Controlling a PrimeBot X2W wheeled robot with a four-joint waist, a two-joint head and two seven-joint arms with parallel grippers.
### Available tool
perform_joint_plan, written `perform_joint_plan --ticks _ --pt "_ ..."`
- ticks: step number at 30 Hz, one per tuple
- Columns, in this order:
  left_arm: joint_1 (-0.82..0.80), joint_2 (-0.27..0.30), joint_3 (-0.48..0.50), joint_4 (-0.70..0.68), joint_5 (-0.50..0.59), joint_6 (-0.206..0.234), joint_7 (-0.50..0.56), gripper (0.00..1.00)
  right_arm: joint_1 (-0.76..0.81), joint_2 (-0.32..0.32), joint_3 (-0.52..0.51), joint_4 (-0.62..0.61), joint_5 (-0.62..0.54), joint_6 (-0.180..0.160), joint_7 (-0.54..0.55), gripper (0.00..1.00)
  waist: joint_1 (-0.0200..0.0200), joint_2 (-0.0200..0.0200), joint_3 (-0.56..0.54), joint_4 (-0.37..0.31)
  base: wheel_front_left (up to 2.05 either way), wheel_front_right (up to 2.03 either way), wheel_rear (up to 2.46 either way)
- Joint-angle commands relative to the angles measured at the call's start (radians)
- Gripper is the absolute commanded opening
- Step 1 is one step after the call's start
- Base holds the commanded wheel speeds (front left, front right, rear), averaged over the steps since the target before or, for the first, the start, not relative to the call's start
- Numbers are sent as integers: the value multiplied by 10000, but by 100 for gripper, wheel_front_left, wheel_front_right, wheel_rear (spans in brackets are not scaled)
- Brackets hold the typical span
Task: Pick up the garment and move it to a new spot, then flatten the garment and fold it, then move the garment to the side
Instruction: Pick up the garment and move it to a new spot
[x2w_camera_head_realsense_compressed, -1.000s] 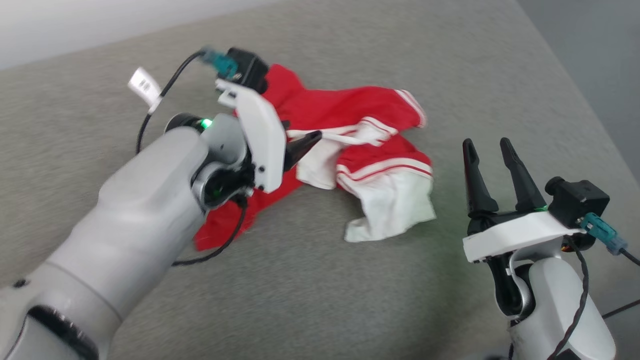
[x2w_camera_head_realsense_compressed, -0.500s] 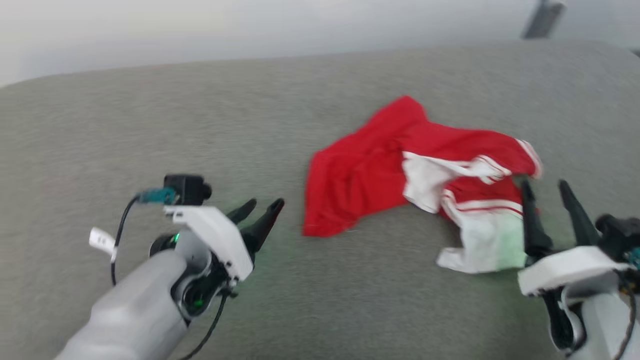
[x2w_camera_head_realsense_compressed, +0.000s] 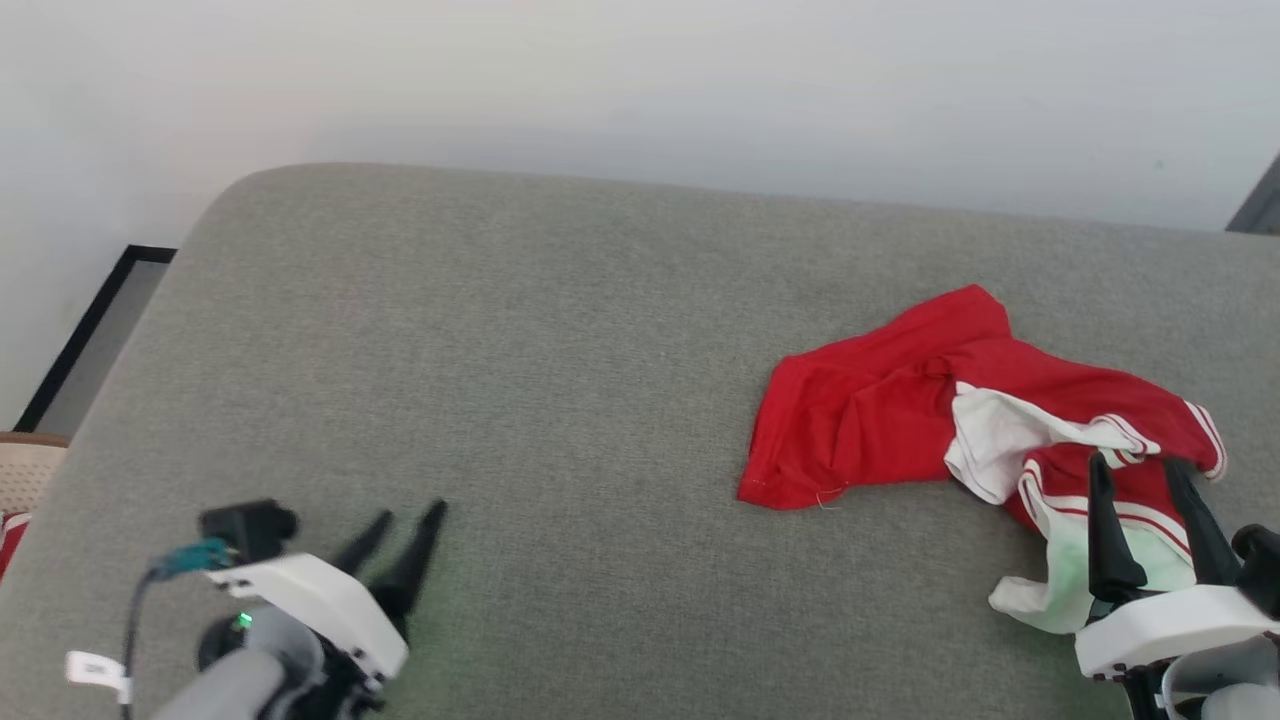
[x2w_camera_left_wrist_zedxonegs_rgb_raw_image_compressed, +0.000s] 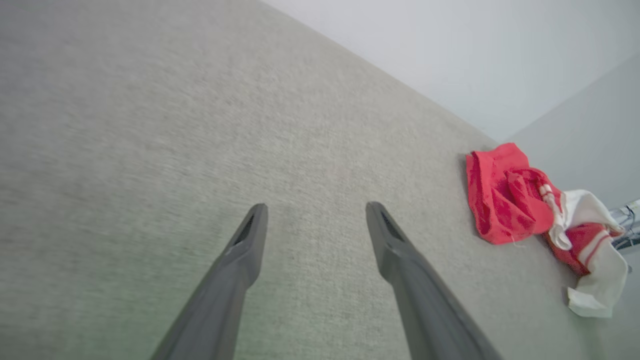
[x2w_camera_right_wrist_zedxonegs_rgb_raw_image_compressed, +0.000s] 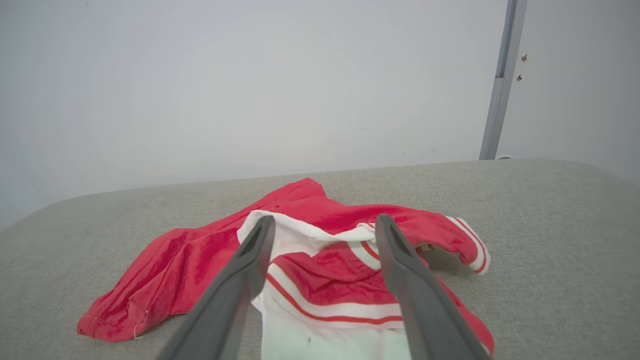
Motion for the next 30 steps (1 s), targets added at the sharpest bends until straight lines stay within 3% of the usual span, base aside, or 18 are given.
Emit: perform_joint_plan --ticks 1,8,13,14,21,30 --pt "157 49 698 -40 562 15 -57 100 142 17 -30 -84 -75 1 -48 100 0 0 -108 158 0 0 0" --pt "1733 -330 3956 -942 3975 296 -61 100 199 -32 -91 -140 -111 1 -48 100 0 0 -239 141 0 0 0" --pt "3108 -965 6280 -2309 6339 332 -61 100 128 -35 -118 -289 -158 1 -48 100 0 0 -288 41 0 0 0" --pt "3108 -965 6280 -2309 6339 332 -61 100 128 -35 -118 -289 -158 1 -48 100 0 0 -288 41 0 0 0" --pt "4267 -2062 8457 -3751 9290 181 -64 100 -90 -85 -13 -569 -176 1 -48 100 0 0 -174 -143 0 0 0" --pt "4529 -2694 9290 -4249 10631 13 -63 100 -14 -144 83 -737 -202 1 -48 100 0 0 -129 -325 0 0 0"
